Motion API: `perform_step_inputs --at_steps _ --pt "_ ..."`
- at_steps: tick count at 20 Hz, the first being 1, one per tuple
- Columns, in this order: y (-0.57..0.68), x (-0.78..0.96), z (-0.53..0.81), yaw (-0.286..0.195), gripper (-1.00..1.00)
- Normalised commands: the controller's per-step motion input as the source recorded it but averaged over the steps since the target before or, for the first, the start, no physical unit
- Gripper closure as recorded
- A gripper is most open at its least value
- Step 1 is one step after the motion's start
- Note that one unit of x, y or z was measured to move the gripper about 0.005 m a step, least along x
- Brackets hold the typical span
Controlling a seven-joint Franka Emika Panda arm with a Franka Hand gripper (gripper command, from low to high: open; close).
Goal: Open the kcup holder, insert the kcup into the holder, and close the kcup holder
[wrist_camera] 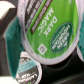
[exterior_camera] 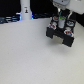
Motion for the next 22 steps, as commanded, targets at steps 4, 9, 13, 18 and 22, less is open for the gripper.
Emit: perform_step_inputs --at_steps 4,9,13,18,22 --pt "0.04 0.04 -0.19 0.031 1.0" --pt "0.07 0.07 -0.16 0.032 1.0" --pt "0.1 0.08 -0.09 0.038 1.0" --pt "0.1 0.07 0.1 0.061 -1.0" --pt "0.07 0.11 0.25 0.088 -1.0"
